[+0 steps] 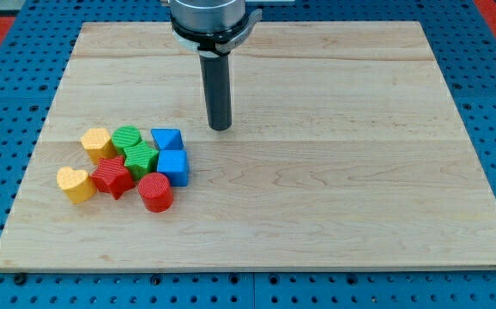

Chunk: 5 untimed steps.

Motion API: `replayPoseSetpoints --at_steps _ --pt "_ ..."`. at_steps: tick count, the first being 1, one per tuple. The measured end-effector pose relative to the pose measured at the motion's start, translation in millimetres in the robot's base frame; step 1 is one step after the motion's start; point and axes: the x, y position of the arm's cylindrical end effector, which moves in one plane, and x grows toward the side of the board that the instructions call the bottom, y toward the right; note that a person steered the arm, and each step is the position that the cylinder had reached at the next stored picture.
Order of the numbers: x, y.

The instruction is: Push the heart into the red star

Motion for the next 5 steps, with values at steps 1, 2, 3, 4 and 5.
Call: replayPoseSetpoints --at_steps 1,2,3,4,5 --pt "0.0 0.0" --pt "-0.2 -4.4" --pt "-0.7 -10.2" --pt "-13.9 -11.0" --pt "-36.1 -91.7"
